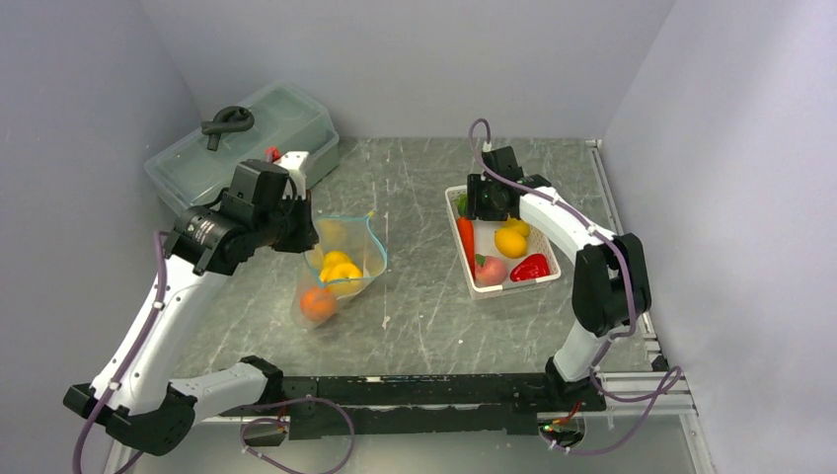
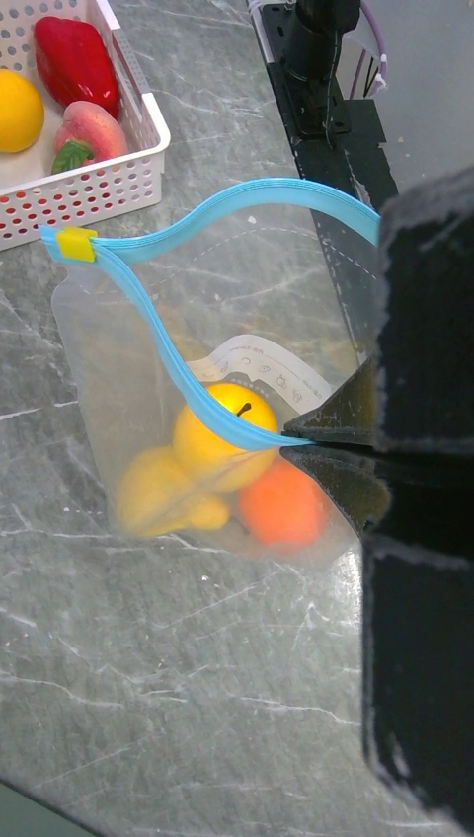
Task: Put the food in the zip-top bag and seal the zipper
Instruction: Pick up the fake vegetable from the bin.
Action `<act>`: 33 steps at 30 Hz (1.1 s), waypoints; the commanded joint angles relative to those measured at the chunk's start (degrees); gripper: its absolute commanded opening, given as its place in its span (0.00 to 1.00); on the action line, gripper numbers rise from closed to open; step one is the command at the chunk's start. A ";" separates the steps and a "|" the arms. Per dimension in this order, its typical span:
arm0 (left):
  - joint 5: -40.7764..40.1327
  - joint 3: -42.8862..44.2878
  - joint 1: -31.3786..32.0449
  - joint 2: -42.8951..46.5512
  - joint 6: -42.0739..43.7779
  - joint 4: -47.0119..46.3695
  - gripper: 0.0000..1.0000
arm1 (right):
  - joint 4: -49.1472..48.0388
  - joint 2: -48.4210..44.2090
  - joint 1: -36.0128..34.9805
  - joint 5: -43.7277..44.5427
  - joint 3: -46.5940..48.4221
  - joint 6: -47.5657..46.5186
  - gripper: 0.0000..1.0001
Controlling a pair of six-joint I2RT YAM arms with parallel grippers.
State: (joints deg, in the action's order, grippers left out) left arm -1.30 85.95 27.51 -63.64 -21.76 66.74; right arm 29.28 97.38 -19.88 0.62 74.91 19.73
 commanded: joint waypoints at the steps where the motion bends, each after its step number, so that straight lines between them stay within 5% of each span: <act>1: 0.69 -0.25 -0.15 1.75 -0.04 -1.66 0.00 | -2.47 1.55 0.67 -1.98 2.41 1.19 0.50; 33: 1.62 -1.14 -0.17 0.88 -0.48 -2.73 0.00 | -6.68 3.17 0.78 -7.77 -10.67 1.98 0.42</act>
State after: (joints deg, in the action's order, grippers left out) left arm -1.23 84.60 27.51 -63.00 -21.91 66.70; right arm 23.31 102.37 -19.42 -6.44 66.70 21.32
